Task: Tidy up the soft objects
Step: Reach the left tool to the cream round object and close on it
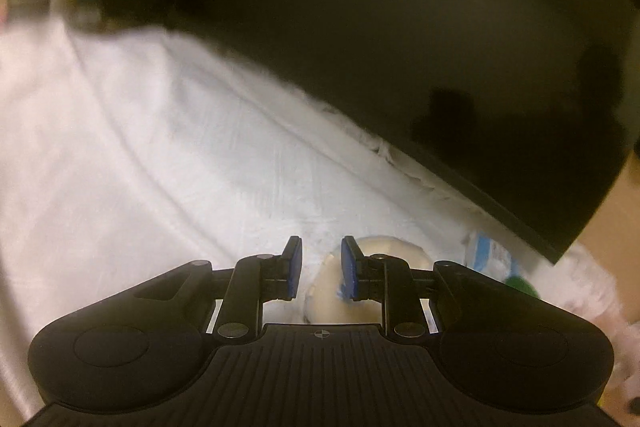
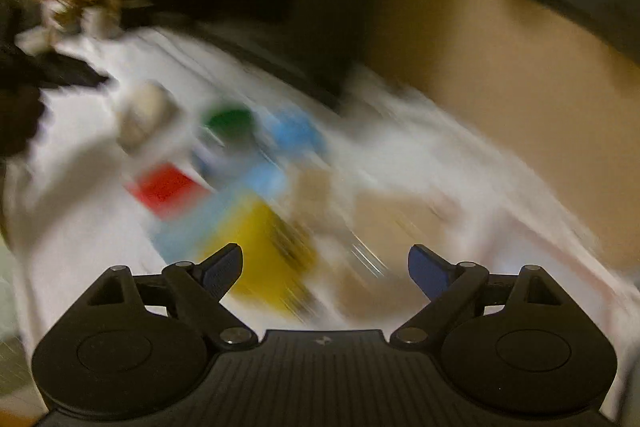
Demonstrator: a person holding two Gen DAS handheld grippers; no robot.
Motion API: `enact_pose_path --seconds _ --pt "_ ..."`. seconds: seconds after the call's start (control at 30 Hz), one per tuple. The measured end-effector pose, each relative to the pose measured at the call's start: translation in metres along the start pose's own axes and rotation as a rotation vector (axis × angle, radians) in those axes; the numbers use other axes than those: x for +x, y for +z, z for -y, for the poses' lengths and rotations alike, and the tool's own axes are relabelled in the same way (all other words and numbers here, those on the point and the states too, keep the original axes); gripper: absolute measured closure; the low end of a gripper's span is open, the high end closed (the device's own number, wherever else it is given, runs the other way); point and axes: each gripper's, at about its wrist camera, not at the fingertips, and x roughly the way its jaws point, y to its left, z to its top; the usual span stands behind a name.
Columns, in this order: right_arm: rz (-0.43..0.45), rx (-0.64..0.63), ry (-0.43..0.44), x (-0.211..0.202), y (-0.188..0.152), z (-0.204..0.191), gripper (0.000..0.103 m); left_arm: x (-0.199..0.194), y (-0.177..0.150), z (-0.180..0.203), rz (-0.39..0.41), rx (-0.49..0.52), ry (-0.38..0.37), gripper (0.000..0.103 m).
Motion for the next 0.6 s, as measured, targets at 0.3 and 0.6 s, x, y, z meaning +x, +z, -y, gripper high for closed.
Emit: enact_pose_path --seconds 0.3,0.6 --pt "-0.052 0.016 0.253 0.125 0.100 -0.102 0.072 0.047 0.008 -0.052 -0.174 -0.229 -0.300 0.077" --pt "-0.115 0.057 0.302 0.176 0.105 -0.117 0.077 0.027 -0.008 -0.054 -0.302 -0.103 -0.508 0.065"
